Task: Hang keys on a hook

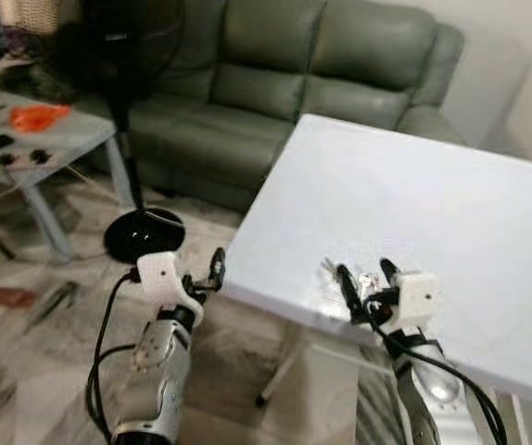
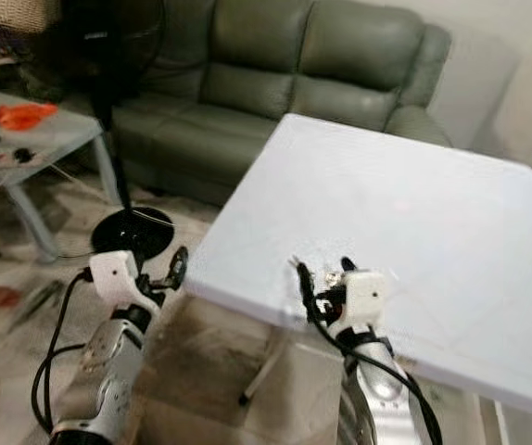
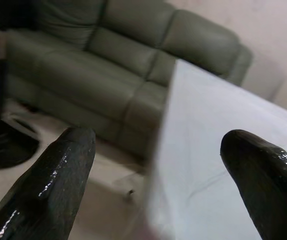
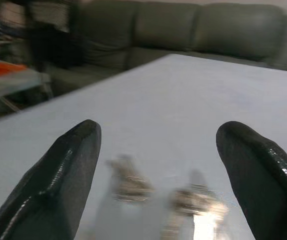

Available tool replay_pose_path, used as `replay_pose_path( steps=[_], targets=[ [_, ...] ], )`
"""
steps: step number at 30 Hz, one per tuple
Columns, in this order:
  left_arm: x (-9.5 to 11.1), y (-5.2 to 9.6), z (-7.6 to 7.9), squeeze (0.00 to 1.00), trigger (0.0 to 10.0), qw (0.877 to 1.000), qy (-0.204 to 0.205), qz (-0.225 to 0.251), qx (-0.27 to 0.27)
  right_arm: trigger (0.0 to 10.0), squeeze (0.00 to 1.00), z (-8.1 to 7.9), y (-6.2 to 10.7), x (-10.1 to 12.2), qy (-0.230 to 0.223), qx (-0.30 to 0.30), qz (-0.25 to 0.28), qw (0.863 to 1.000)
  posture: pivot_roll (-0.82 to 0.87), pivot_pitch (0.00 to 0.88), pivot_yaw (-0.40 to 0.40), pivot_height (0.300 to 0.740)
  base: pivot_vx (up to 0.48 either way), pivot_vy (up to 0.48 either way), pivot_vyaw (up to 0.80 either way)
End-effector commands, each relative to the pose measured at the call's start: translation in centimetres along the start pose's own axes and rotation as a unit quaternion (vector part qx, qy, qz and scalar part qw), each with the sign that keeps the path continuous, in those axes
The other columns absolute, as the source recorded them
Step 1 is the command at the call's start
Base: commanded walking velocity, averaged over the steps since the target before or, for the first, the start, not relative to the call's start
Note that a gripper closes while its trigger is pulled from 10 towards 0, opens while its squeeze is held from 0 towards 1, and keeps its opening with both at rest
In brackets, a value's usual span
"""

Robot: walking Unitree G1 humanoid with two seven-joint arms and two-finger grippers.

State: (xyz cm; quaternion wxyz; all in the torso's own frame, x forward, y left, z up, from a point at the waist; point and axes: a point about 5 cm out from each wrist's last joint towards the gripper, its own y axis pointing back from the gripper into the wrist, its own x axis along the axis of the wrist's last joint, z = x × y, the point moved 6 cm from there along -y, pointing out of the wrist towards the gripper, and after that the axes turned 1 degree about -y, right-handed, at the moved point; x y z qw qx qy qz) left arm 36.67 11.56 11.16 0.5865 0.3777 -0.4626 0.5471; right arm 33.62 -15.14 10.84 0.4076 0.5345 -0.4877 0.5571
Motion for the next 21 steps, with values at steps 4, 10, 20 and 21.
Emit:
replay_pose_path(
  steps=[4,10,20,21],
  targets=[
    [-0.3,-0.2,1.6,0.00,10.0,1.000,0.001,-0.003,-0.014,10.0,0.00,1.4,0.5,0.0,0.004,-0.019,-0.004,1.000,0.01,0.027,-0.085,0.740,0.163,0.147,0.00],
    [-0.8,-0.1,1.8,0.00,10.0,1.000,-0.009,-0.018,-0.013,10.0,0.00,1.4,0.5,-0.1,0.005,-0.017,-0.006,1.000,0.01,0.025,-0.087,0.740,0.000,0.000,0.00],
    [-1.3,0.7,3.7,0.00,10.0,0.997,-0.030,-0.022,-0.060,10.0,0.00,1.1,0.5,-0.2,0.019,0.012,-0.015,1.000,0.01,0.019,-0.089,0.740,0.000,0.000,0.00],
    [-1.3,0.7,3.7,0.00,10.0,0.997,-0.030,-0.022,-0.060,10.0,0.00,1.1,0.5,-0.2,0.019,0.012,-0.015,1.000,0.01,0.019,-0.089,0.740,0.000,0.000,0.00]
  ],
)
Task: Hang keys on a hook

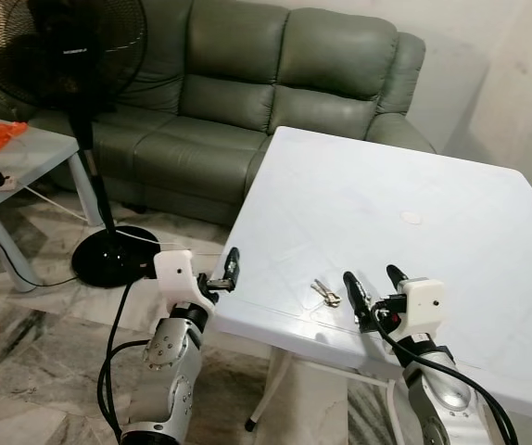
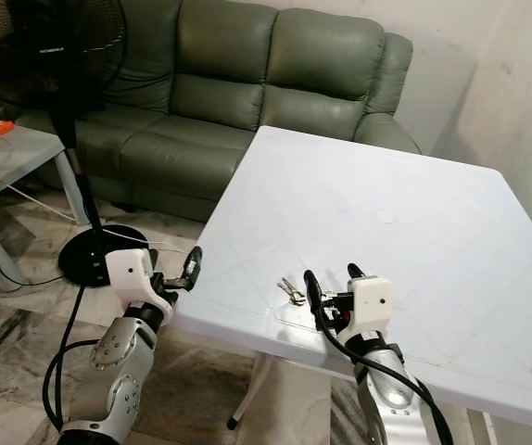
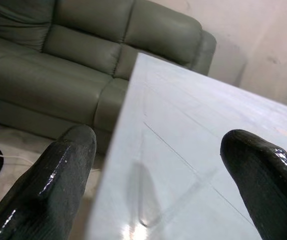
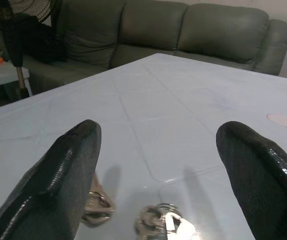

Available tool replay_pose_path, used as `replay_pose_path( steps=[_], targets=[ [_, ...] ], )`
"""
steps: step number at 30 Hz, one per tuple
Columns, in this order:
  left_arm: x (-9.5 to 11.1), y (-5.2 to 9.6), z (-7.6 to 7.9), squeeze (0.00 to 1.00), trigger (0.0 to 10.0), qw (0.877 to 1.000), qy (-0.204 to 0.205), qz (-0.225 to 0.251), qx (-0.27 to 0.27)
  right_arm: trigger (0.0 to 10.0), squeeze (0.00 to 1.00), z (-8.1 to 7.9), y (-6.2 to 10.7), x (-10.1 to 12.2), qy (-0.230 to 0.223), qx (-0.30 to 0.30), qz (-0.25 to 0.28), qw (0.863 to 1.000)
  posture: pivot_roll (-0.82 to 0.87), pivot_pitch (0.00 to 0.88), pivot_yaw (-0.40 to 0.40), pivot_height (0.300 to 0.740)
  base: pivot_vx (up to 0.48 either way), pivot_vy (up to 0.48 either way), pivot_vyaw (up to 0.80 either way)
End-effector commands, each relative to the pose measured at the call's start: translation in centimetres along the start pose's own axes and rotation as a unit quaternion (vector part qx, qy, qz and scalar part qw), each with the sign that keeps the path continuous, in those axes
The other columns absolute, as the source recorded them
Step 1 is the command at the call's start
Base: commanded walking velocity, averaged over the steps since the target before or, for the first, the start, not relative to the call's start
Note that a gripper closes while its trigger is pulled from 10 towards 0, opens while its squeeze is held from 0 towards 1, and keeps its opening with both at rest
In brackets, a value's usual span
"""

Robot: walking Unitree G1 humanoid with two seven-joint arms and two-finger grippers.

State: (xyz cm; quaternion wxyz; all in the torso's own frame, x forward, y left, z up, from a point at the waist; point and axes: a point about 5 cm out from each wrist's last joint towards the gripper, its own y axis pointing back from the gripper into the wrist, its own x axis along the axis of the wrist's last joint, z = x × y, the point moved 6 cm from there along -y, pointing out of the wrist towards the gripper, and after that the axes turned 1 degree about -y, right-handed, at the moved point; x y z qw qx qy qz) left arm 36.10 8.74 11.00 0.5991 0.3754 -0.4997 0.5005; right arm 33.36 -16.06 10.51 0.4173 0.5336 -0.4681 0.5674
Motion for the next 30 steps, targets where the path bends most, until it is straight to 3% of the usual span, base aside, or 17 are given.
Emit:
replay_pose_path(
  steps=[1,6,14,19,30],
  targets=[
    [-0.4,0.4,1.2,0.00,10.0,1.000,0.000,-0.003,-0.017,10.0,0.00,0.3,0.0,0.0,0.002,0.003,-0.005,1.000,0.01,0.019,-0.088,0.740,0.000,0.000,0.00],
    [-1.1,1.0,3.6,0.00,10.0,0.997,-0.014,-0.014,-0.073,10.0,0.00,0.7,-1.2,0.0,0.038,0.055,-0.023,0.997,0.01,0.022,-0.084,0.740,0.000,0.000,0.00],
    [-1.0,1.4,5.2,0.00,10.0,0.994,-0.022,-0.015,-0.107,10.0,0.00,1.6,-2.5,0.5,0.053,0.072,-0.027,0.996,0.02,0.030,-0.086,0.740,0.000,0.000,0.00],
    [-1.1,1.9,6.5,0.00,10.0,0.991,-0.025,-0.019,-0.132,10.0,0.00,2.0,-3.8,0.9,0.060,0.116,-0.034,0.991,0.02,0.043,-0.084,0.740,0.000,0.000,0.00],
    [-1.5,2.3,7.0,0.00,10.0,0.990,-0.022,-0.028,-0.136,10.0,0.00,2.3,-3.6,-0.6,0.081,0.186,-0.090,0.975,0.02,0.061,-0.091,0.740,0.000,0.000,0.00]
  ],
)
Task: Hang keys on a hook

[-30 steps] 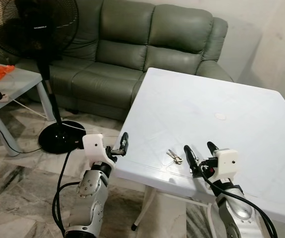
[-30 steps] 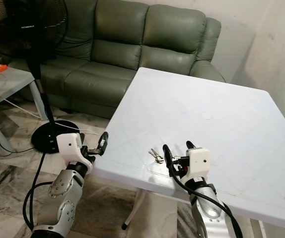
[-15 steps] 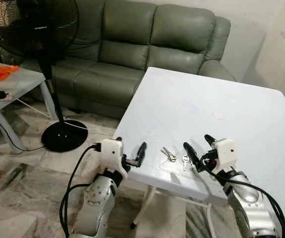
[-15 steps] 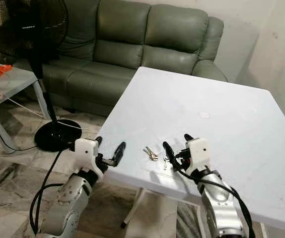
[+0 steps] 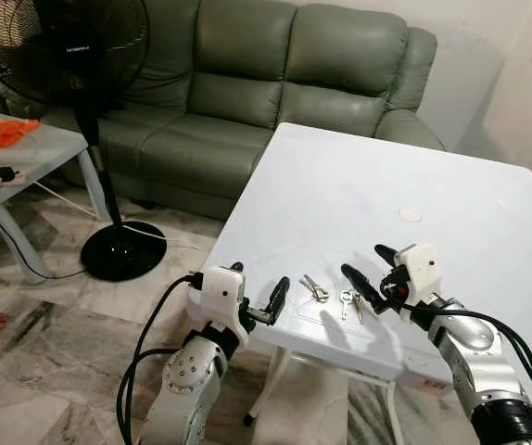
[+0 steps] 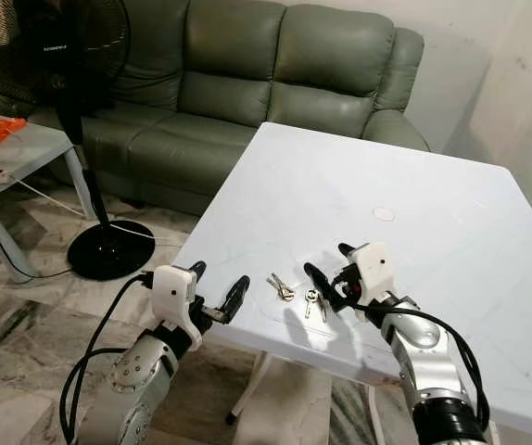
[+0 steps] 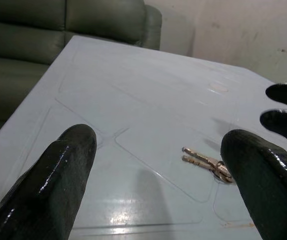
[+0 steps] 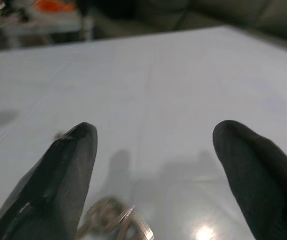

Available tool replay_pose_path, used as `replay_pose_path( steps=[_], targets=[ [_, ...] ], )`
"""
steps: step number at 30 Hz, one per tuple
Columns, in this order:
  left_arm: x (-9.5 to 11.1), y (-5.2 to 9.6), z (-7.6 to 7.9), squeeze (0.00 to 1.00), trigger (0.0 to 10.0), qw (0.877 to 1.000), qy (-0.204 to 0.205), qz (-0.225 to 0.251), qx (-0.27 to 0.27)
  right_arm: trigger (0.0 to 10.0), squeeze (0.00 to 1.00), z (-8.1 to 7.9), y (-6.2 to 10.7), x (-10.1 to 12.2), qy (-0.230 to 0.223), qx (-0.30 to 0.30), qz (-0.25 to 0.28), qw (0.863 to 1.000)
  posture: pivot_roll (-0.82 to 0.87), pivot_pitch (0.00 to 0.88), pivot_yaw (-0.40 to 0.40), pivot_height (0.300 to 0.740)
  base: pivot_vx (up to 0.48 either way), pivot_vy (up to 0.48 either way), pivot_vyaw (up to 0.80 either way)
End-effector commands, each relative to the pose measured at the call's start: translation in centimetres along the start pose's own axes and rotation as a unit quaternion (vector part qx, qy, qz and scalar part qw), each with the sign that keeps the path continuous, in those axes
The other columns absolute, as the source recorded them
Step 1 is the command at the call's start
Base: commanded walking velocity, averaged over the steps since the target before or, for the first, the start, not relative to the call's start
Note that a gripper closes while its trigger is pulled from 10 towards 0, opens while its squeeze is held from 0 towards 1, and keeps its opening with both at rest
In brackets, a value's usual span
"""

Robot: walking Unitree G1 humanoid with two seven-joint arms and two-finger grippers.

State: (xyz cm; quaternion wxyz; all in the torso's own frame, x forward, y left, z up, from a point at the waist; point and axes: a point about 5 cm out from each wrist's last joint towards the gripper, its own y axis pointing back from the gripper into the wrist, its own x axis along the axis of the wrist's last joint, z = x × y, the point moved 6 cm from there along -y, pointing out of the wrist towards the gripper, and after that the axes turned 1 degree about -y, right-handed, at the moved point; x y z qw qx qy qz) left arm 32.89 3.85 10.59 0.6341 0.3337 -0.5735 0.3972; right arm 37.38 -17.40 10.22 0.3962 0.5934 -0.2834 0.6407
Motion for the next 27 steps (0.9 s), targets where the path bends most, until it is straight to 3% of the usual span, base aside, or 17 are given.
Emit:
replay_pose_path(
  steps=[1,14,15,16,17,19,25,26,27],
  targets=[
    [0.2,-0.2,1.7,0.00,10.0,1.000,0.022,0.006,-0.010,10.0,0.00,0.2,0.0,0.0,0.009,0.011,-0.007,1.000,0.02,0.061,-0.091,0.740,0.000,0.000,0.00],
    [0.2,0.1,1.7,0.00,10.0,1.000,0.030,0.003,-0.001,10.0,0.00,0.2,0.8,-1.8,0.012,0.056,-0.044,0.997,0.02,0.073,-0.097,0.740,0.000,0.000,0.00],
    [0.2,0.1,1.7,0.00,10.0,1.000,0.030,0.003,0.000,9.2,0.00,0.1,0.7,-1.8,0.010,0.058,-0.042,0.997,0.02,0.073,-0.097,0.740,0.000,0.000,0.00],
    [0.2,0.1,1.7,0.00,10.0,1.000,0.030,0.003,0.000,6.5,0.00,0.0,0.7,-1.7,0.007,0.059,-0.039,0.997,0.02,0.074,-0.098,0.740,0.000,0.000,0.00],
    [0.2,0.1,1.7,0.00,10.0,1.000,0.030,0.003,0.001,3.3,0.00,-0.1,0.6,-1.6,0.005,0.062,-0.036,0.997,0.02,0.074,-0.098,0.740,0.000,0.000,0.00],
    [0.2,0.2,1.6,0.00,10.0,1.000,0.030,0.002,0.002,0.0,0.00,-0.4,0.5,-1.5,0.004,0.065,-0.029,0.997,0.03,0.074,-0.100,0.740,0.000,0.000,0.00],
    [0.2,0.3,1.6,0.00,10.0,1.000,0.031,0.002,0.005,0.2,0.00,-1.0,0.2,-1.7,0.005,0.073,-0.030,0.997,0.03,0.073,-0.103,0.740,0.000,0.000,0.00],
    [0.2,0.3,1.6,0.00,10.0,0.999,0.031,0.002,0.005,2.7,0.00,-1.3,0.0,-1.8,0.010,0.079,-0.031,0.996,0.04,0.073,-0.105,0.740,0.000,0.000,0.00],
    [0.2,0.3,1.6,0.00,10.0,0.999,0.032,0.002,0.006,6.0,0.00,-1.4,-0.1,-1.8,0.009,0.079,-0.032,0.996,0.04,0.073,-0.105,0.740,0.000,0.000,0.00]
  ],
)
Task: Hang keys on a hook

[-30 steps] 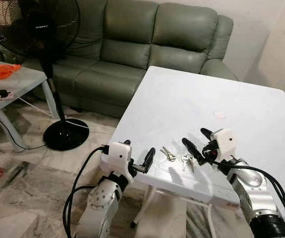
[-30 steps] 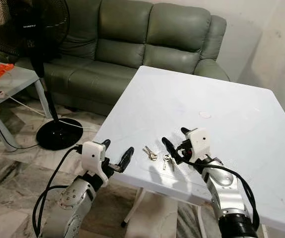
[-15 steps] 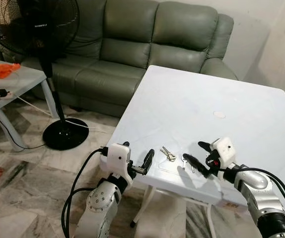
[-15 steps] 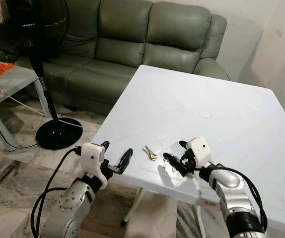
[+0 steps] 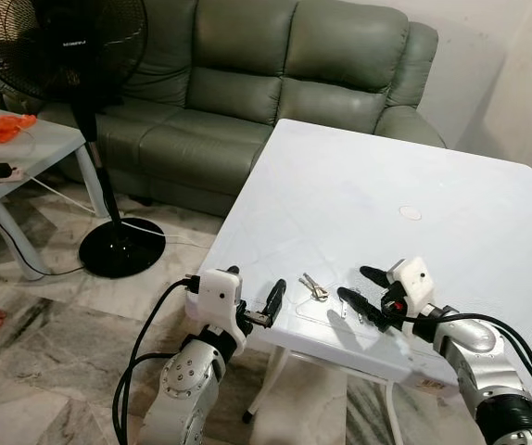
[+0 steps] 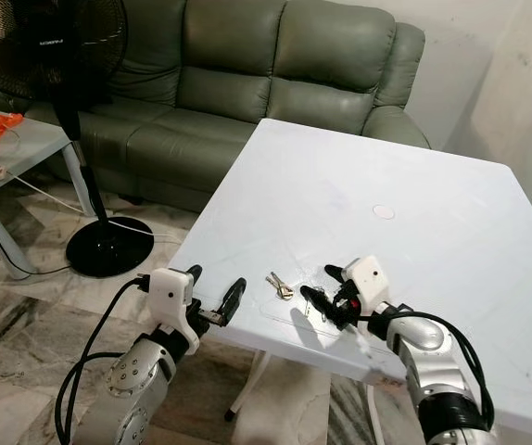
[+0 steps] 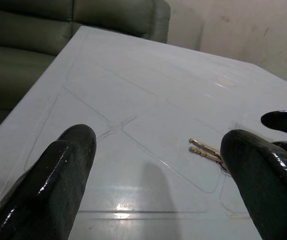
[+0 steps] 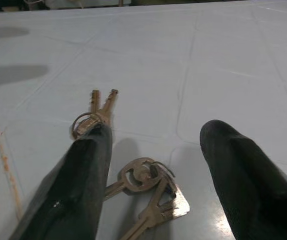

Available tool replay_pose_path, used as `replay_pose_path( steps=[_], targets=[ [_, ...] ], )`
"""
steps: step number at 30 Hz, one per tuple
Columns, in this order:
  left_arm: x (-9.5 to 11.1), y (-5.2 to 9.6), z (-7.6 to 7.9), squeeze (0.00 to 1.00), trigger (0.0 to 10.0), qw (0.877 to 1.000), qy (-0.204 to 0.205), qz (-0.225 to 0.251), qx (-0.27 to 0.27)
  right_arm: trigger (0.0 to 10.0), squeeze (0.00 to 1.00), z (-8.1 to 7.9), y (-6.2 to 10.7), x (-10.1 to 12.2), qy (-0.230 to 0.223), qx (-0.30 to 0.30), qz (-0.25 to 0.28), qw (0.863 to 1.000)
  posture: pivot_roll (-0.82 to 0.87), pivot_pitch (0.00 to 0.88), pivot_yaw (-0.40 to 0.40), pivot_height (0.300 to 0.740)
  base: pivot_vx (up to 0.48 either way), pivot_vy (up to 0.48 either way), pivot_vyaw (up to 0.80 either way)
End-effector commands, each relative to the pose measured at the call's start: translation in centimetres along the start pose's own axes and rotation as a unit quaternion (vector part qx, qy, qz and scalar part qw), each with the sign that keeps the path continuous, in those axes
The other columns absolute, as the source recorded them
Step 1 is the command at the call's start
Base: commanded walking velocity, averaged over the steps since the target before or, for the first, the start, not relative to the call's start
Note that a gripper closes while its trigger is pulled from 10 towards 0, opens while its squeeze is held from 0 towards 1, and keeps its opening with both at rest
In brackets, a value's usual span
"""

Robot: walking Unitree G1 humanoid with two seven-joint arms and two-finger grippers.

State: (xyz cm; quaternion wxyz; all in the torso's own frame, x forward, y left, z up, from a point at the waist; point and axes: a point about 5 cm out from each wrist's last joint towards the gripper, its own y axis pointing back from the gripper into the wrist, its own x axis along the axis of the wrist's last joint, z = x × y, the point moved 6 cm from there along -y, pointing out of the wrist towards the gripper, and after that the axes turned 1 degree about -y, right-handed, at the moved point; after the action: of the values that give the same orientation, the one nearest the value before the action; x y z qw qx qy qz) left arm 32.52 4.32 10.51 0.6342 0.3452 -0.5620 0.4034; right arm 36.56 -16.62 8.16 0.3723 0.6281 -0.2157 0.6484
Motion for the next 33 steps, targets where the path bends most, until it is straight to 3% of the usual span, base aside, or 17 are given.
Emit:
replay_pose_path(
  steps=[1,2,8,15,16,17,19,20,25,26,27,28,31,33],
  targets=[
    [0.3,-0.2,1.8,0.00,10.0,1.000,0.027,0.008,-0.010,7.5,0.00,-0.1,-0.2,0.1,0.005,0.005,-0.003,1.000,0.04,0.073,-0.105,0.740,0.000,0.000,0.00],
    [0.3,-0.2,1.9,0.00,10.0,1.000,0.027,0.008,-0.009,10.0,0.00,-0.2,-0.3,0.0,0.005,0.008,-0.005,1.000,0.04,0.072,-0.105,0.740,0.000,0.000,0.00],
    [0.3,-0.1,1.8,0.00,10.0,0.999,0.031,0.008,-0.006,10.0,0.00,-0.7,-0.8,-0.4,0.009,0.011,-0.013,1.000,0.04,0.071,-0.110,0.740,0.000,0.000,0.00],
    [0.2,0.0,1.9,0.00,10.0,0.999,0.034,0.007,-0.003,10.0,0.00,0.2,-0.8,-0.6,0.016,-0.013,-0.027,0.999,0.05,0.071,-0.115,0.740,0.000,0.000,0.00],
    [0.2,0.0,2.0,0.00,10.0,0.999,0.035,0.007,-0.003,6.7,0.00,0.3,-0.8,-0.6,0.016,-0.017,-0.028,0.999,0.05,0.071,-0.115,0.740,0.000,0.000,0.00],
    [0.2,0.0,2.0,0.00,10.0,0.999,0.035,0.008,-0.003,4.7,0.00,0.4,-0.8,-0.7,0.017,-0.021,-0.030,0.999,0.05,0.072,-0.116,0.740,0.000,0.000,0.00],
    [0.2,0.0,2.0,0.00,10.0,0.999,0.035,0.007,-0.003,4.6,0.00,0.7,-0.8,-0.8,0.018,-0.026,-0.034,0.999,0.05,0.073,-0.116,0.740,0.000,0.000,0.00],
    [0.2,0.0,2.0,0.00,10.0,0.999,0.036,0.008,-0.003,0.0,0.00,0.7,-0.7,-0.7,0.022,-0.026,-0.031,0.999,0.05,0.073,-0.116,0.740,0.000,0.000,0.00],
    [0.2,0.0,2.0,0.00,10.0,0.999,0.038,0.007,-0.001,0.0,0.00,1.2,-0.2,-0.9,0.029,-0.025,-0.038,0.999,0.04,0.079,-0.115,0.740,0.000,0.000,0.00],
    [0.2,0.0,2.0,0.00,10.0,0.999,0.038,0.007,0.000,8.4,0.00,1.1,-0.1,-1.0,0.028,-0.019,-0.041,0.999,0.04,0.081,-0.114,0.740,0.000,0.000,0.00],
    [0.2,0.0,2.0,0.00,10.0,0.999,0.038,0.007,0.000,8.4,0.00,1.1,0.0,-1.0,0.027,-0.015,-0.042,0.999,0.04,0.081,-0.114,0.740,0.000,0.000,0.00],
    [0.2,0.0,2.0,0.00,10.0,0.999,0.039,0.007,0.000,10.0,0.00,1.0,0.1,-0.9,0.026,-0.006,-0.036,0.999,0.04,0.081,-0.114,0.740,0.000,0.000,0.00],
    [0.2,0.0,2.0,0.00,10.0,0.999,0.039,0.007,0.000,10.0,0.00,1.3,0.4,-1.1,0.026,-0.008,-0.043,0.999,0.04,0.082,-0.113,0.740,0.000,0.000,0.00],
    [0.2,0.0,2.0,0.00,10.0,0.999,0.040,0.007,0.000,8.0,0.00,1.5,0.6,-1.3,0.026,-0.011,-0.047,0.998,0.04,0.082,-0.112,0.740,0.000,0.000,0.00]
  ],
)
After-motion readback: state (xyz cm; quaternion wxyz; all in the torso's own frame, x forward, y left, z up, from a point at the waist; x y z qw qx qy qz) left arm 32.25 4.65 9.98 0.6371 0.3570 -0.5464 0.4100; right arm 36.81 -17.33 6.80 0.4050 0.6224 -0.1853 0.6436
